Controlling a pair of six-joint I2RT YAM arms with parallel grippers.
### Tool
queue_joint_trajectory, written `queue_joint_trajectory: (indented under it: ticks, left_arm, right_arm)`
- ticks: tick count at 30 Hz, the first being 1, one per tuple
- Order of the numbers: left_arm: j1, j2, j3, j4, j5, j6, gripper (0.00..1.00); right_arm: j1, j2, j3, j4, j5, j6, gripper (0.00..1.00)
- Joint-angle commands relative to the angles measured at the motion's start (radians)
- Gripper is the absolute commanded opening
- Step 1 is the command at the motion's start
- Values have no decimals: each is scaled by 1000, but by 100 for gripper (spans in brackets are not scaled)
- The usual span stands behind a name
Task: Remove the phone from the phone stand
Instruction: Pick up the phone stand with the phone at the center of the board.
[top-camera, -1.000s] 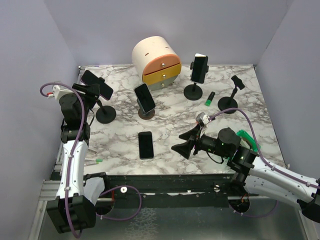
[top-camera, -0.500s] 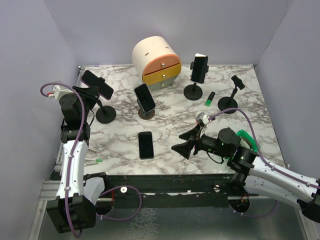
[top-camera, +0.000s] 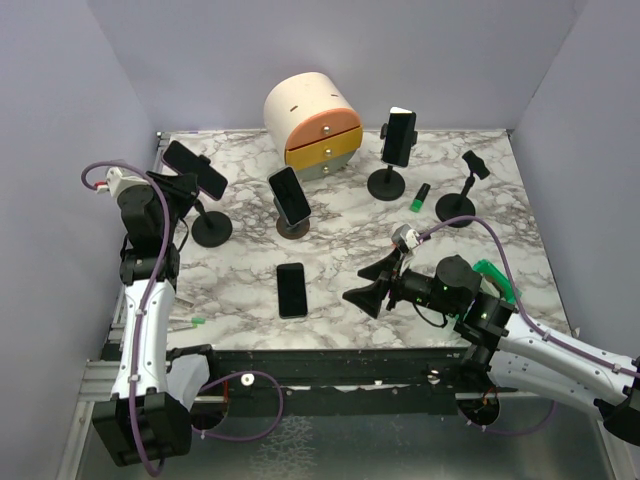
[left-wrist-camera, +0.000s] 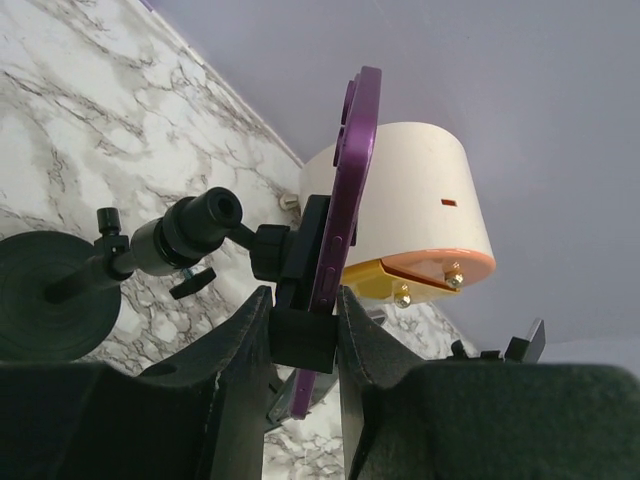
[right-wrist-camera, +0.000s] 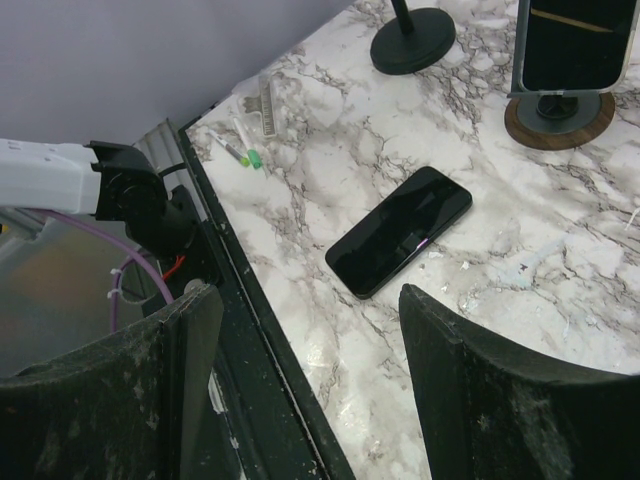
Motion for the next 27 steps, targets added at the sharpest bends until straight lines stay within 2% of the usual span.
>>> queue_joint_trajectory:
  ticks: [1,16,27]
  left_arm:
    - [-11,-20,86,-27,25,51,0]
    - [-41,-11,244,-99,1,109,0]
    - [-59,-28,297,-127,32,108,0]
  right_arm:
    - [7,-3,19,-23,13,-8,77]
    - [7,2,24,-28,11,-11,77]
    - [7,1,43,-44,9,-16,77]
